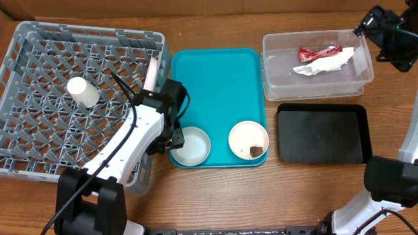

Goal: Sort waste into correct bins and load items into the dishwasher

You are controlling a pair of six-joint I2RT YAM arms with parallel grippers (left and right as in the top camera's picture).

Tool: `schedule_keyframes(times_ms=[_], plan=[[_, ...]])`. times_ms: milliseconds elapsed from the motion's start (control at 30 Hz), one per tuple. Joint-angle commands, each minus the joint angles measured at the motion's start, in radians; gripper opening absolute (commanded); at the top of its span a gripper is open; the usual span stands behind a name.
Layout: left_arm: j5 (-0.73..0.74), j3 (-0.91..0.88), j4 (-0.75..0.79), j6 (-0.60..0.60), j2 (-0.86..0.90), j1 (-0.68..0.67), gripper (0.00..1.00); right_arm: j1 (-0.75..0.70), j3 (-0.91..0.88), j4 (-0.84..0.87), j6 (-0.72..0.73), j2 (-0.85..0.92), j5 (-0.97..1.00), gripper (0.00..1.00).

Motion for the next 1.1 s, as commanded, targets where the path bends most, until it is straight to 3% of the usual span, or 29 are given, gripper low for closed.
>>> schedule_keyframes(times_ms=[0,167,300,467,533,567,633,667,900,1067], plan=[[-0.020,0.087,0.004,0.037,-0.013,0.006,0.51,-0.002,0.015,0.006,0.004,-0.005,0.001,1.00],[0.081,0.192,-0.003,0.129,-0.014,0.006,0.47,-0.002,0.015,0.006,0.004,-0.005,0.001,1.00],[0.171,0.334,-0.111,0.187,-0.014,0.006,0.48,-0.002,0.015,0.006,0.004,-0.005,0.001,1.00],[-0.005,0.513,-0.484,0.232,-0.019,0.006,0.53,-0.002,0.015,0.006,0.004,-0.005,0.001,1.00],[-0.035,0.507,-0.521,0.232,-0.024,0.006,0.53,-0.002,0.015,0.006,0.004,-0.005,0.001,1.00],[-0.038,0.497,-0.521,0.224,-0.031,0.007,0.45,-0.002,0.015,0.006,0.004,-0.005,0.001,1.00],[-0.084,0.491,-0.521,0.206,-0.031,0.025,0.13,-0.002,0.015,0.006,0.004,-0.005,0.001,1.00],[-0.108,0.491,-0.521,0.188,-0.031,0.061,0.04,-0.002,0.015,0.006,0.004,-0.005,0.001,1.00],[-0.099,0.397,-0.491,0.093,-0.031,0.367,0.04,-0.002,0.015,0.006,0.004,-0.005,0.001,1.00],[-0.024,0.106,-0.341,0.036,-0.030,0.404,0.04,-0.002,0.015,0.006,0.004,-0.005,0.001,1.00]])
